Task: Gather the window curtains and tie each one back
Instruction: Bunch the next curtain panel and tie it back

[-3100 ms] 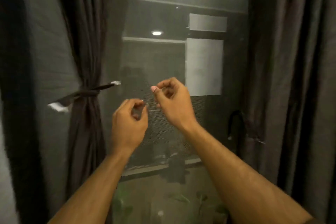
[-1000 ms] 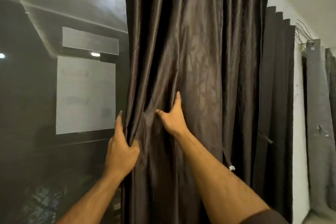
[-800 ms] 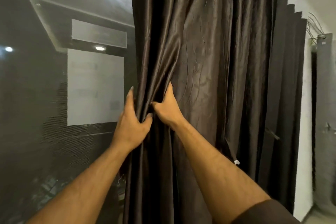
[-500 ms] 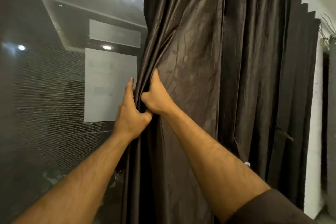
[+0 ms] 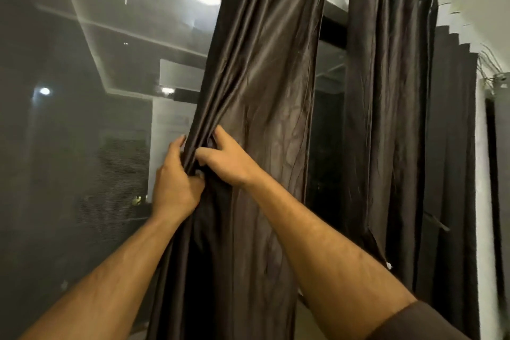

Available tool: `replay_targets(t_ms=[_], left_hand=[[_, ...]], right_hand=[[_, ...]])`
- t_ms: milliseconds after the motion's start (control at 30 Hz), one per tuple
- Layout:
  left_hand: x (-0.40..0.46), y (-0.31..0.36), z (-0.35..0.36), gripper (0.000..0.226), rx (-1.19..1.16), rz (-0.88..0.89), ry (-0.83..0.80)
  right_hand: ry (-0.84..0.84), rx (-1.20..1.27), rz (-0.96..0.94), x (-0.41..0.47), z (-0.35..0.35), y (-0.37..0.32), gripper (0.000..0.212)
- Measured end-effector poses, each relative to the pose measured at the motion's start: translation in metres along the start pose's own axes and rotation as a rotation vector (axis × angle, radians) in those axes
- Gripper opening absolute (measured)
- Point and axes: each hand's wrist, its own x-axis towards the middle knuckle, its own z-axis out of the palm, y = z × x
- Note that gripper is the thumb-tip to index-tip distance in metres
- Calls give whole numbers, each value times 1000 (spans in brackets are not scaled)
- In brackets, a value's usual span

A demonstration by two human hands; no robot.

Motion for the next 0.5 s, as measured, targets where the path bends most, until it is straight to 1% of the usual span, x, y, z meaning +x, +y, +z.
replay_targets(t_ms=[33, 100, 133, 167, 200, 233, 267, 300, 333, 367, 400, 433, 467, 500], left_hand=[[1, 1, 2, 65, 13, -15, 5], [-1, 6, 7, 60, 23, -12, -18], [-4, 9, 10, 57, 16, -7, -47], [-8, 14, 13, 56, 6, -6, -79], [-12, 19, 15, 55, -8, -1, -106], [-16, 24, 17, 55, -23, 8, -125], [-18, 27, 19, 57, -39, 18, -138], [-19, 30, 21, 59, -59, 26, -146], [-20, 33, 22, 61, -72, 31, -154], [-22, 35, 25, 64, -80, 36, -160], [-24, 37, 28, 66, -86, 35, -164], [-27, 38, 31, 67, -87, 31, -165], [-28, 38, 34, 66, -80, 24, -169], [-30, 39, 38, 66, -69, 18, -172]], right_hand=[[22, 77, -14, -4, -6, 3, 34], [173, 191, -53, -10, -22, 9, 13], [308, 228, -54, -14, -33, 10, 21], [467, 243, -29, -15, -45, 15, 34], [638, 237, 16, -16, -59, 20, 40], [815, 194, 75, -14, -74, 28, 41], [955, 119, 158, -11, -91, 40, 40], [1037, 52, 275, -7, -106, 51, 45], [1051, 24, 424, -5, -120, 63, 63], [1019, 79, 564, -6, -132, 72, 89], [937, 210, 656, -9, -141, 80, 112], [837, 344, 684, -14, -147, 87, 125], [733, 452, 668, -20, -150, 92, 131], [636, 489, 629, -26, -151, 94, 131]])
